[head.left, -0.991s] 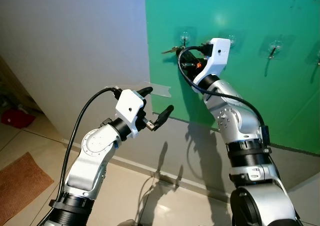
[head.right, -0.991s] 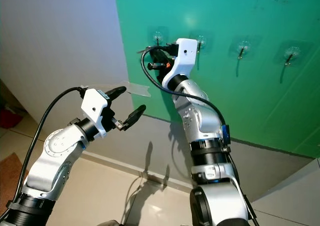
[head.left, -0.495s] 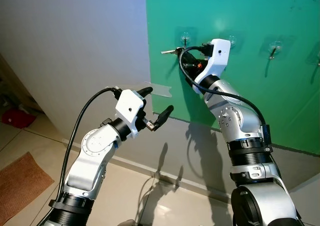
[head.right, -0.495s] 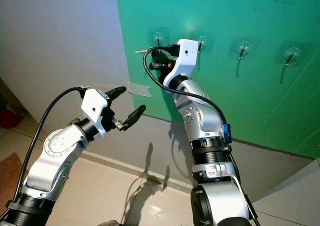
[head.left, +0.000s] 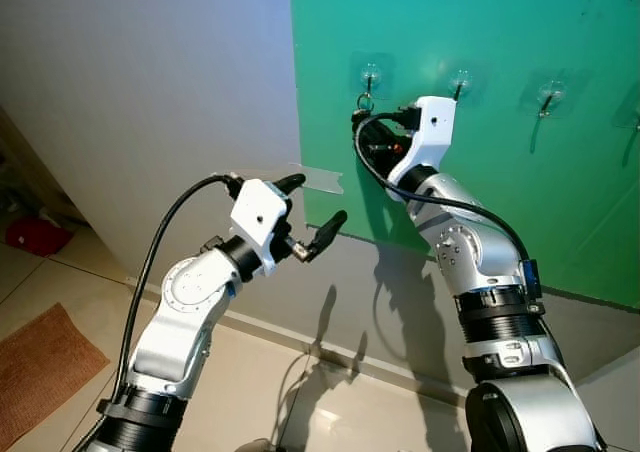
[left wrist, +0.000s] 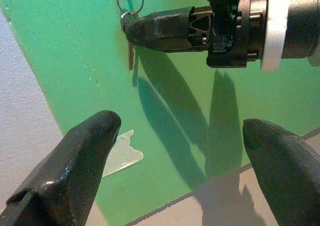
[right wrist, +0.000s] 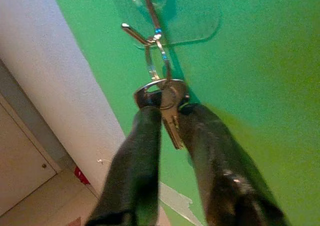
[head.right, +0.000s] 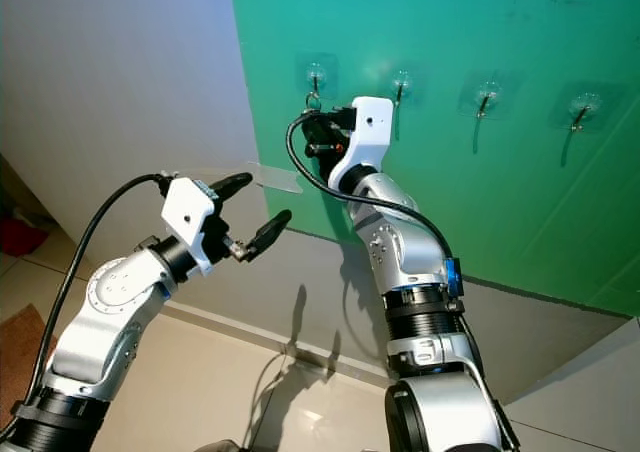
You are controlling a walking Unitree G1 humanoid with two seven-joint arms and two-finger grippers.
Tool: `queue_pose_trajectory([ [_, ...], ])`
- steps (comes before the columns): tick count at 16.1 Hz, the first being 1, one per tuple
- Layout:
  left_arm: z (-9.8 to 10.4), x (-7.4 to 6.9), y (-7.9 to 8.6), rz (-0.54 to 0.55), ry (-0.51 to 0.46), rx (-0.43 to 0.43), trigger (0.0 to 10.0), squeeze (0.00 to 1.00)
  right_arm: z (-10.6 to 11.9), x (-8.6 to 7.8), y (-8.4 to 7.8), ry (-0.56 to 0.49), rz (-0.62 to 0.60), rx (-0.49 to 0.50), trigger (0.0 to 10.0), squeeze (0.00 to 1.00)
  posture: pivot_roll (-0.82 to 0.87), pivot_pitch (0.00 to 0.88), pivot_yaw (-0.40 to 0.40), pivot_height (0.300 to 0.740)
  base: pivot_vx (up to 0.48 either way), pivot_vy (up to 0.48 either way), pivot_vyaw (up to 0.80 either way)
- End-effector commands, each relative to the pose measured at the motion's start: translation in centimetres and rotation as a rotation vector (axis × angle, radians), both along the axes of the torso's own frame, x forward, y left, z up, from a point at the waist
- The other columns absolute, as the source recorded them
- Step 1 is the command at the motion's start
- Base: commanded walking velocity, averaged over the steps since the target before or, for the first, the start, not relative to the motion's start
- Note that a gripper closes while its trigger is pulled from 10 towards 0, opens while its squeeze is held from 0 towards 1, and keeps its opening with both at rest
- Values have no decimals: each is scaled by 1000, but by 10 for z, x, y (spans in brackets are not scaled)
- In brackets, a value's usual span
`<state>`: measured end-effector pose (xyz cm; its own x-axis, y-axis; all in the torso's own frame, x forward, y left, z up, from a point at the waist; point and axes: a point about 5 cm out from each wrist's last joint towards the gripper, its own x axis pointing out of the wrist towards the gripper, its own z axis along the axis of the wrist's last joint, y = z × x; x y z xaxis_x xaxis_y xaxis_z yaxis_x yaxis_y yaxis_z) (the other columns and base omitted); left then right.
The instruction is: Hang keys on a hook
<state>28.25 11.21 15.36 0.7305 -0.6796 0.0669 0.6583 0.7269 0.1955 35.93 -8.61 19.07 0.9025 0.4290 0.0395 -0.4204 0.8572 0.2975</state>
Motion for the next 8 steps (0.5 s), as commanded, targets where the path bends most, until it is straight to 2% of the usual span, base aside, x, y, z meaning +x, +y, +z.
queue_pose_trajectory([
  [1, 3, -2, -1, -12, -11, 1, 10000, 0, -5, 0, -7, 23, -32, -15, 10000, 1000, -67, 0, 47, 740, 0, 0, 0],
  [2, 3, -2, 0, -7, -12, 0, 10000, 0, -5, 0, -9, 18, -43, -27, 10000, 1000, -66, 0, 45, 740, 0, 0, 0],
  [3, 1, 3, 6, 70, -13, 13, 10000, 0, -9, -6, -20, -19, -94, -73, 10000, 0, -65, 0, 39, 740, 0, 0, 0],
  [6, -6, 6, 18, 189, -1, 36, 10000, 0, -24, -23, -48, -59, -186, -195, 10000, 0, -71, 0, 37, 740, 0, 0, 0],
  [8, -15, 6, 26, 258, 25, 42, 10000, 0, -34, -41, -70, -81, -254, -253, 10000, 0, -78, 0, 38, 740, 0, 0, 0],
])
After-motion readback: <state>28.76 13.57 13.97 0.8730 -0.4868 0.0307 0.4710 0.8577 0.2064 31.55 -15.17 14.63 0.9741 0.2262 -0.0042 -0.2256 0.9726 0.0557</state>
